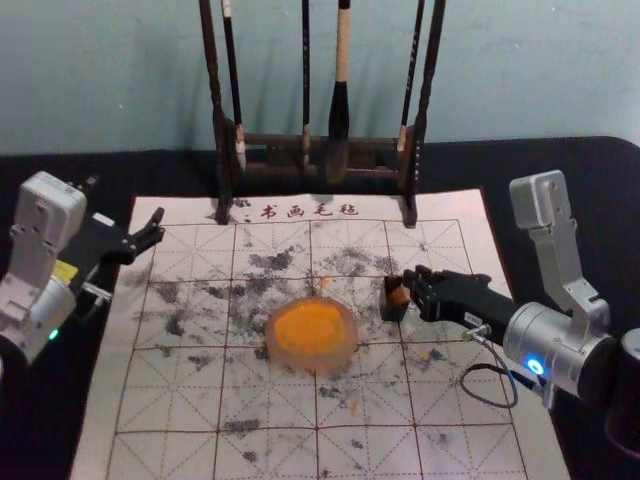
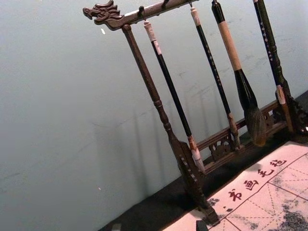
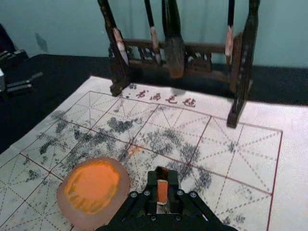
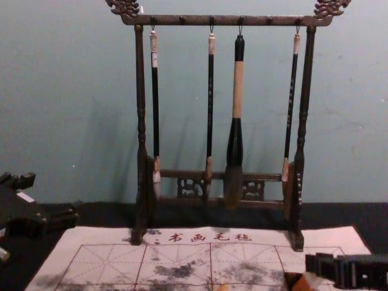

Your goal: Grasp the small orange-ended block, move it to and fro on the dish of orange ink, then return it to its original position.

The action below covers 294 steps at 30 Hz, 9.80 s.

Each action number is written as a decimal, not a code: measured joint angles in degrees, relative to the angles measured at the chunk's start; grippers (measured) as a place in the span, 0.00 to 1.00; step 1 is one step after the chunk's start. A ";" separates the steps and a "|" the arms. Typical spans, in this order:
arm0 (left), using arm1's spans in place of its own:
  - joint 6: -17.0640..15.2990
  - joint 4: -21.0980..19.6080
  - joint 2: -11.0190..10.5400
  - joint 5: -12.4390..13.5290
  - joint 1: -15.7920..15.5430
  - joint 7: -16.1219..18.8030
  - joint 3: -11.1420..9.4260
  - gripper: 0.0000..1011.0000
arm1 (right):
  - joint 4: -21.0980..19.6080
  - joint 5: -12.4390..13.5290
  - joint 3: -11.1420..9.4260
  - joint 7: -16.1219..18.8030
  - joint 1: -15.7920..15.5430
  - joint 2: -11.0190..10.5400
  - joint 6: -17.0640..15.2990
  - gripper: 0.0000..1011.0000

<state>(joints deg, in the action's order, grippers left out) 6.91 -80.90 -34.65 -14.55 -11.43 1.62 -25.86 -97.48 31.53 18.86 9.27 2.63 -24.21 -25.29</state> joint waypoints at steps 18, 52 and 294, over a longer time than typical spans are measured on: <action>0.00 0.00 0.00 0.00 0.00 0.00 0.00 0.99 | -4.76 -6.35 -0.07 4.62 0.13 -4.73 3.53 0.13; 0.00 0.00 0.00 0.00 0.00 0.00 0.00 0.99 | 6.45 -11.03 12.75 25.48 17.94 -9.19 9.02 0.13; 0.00 0.00 0.01 0.00 0.00 0.00 0.00 0.99 | 12.10 -15.70 22.51 31.84 25.98 -8.76 8.47 0.13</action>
<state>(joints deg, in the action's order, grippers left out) 6.91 -80.90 -34.64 -14.55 -11.43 1.62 -25.86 -85.38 15.83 41.38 41.11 28.61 -32.97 -16.81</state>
